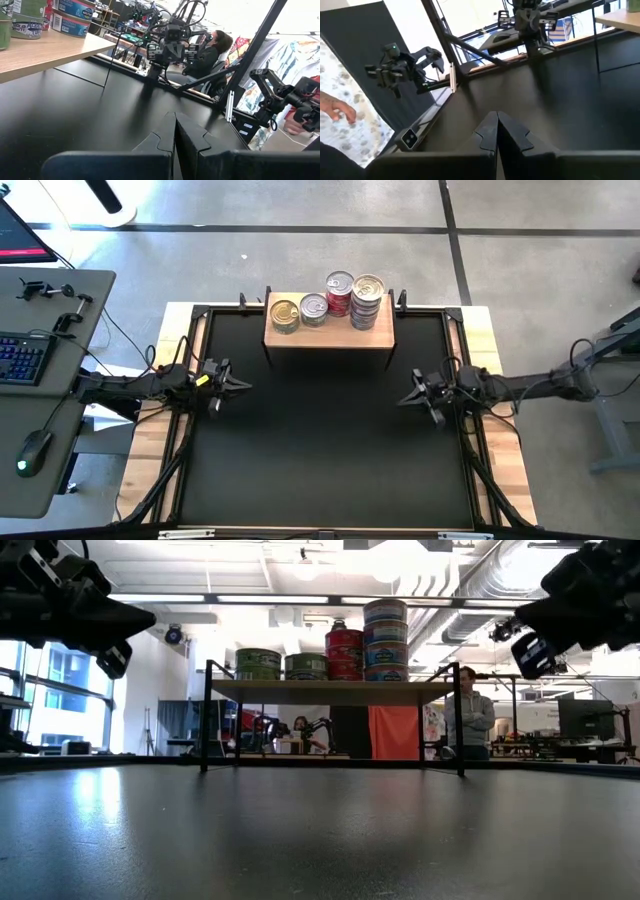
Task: Stack canned seafood by type on shelf
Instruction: Return to Home Position
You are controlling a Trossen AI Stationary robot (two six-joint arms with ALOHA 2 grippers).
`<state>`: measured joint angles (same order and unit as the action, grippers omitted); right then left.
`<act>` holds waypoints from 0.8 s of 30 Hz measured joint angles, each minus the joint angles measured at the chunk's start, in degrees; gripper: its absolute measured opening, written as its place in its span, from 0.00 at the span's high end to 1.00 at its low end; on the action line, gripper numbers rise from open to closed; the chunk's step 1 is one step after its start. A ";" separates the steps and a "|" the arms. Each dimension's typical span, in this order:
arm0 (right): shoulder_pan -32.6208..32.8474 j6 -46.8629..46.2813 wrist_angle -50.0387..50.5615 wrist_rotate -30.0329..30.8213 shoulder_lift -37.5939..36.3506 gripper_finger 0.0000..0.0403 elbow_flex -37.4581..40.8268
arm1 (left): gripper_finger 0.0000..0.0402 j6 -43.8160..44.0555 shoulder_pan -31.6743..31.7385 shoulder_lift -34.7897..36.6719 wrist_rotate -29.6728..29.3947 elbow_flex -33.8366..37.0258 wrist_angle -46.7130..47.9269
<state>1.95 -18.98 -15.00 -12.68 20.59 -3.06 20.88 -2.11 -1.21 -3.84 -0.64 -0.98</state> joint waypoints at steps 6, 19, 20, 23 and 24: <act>-1.22 1.76 0.72 -0.61 -1.64 1.00 2.48 | 1.00 -0.01 0.00 0.00 -0.02 -0.02 -0.02; -1.22 4.04 8.43 10.75 -1.54 1.00 2.48 | 1.00 -0.02 0.00 0.00 0.00 -0.02 -0.06; -1.22 4.04 8.79 10.75 -1.53 1.00 2.49 | 1.00 -0.02 0.00 0.00 0.00 -0.02 -0.06; -0.83 4.04 10.67 10.82 -2.54 1.00 2.50 | 1.00 -0.02 0.00 0.00 0.00 -0.02 -0.07; -0.45 4.04 12.06 10.79 -3.78 1.00 2.50 | 1.00 -0.02 0.00 0.00 0.02 -0.02 -0.06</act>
<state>1.50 -14.94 -2.95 -1.89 16.80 -0.56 20.86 -2.11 -1.21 -3.82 -0.67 -1.04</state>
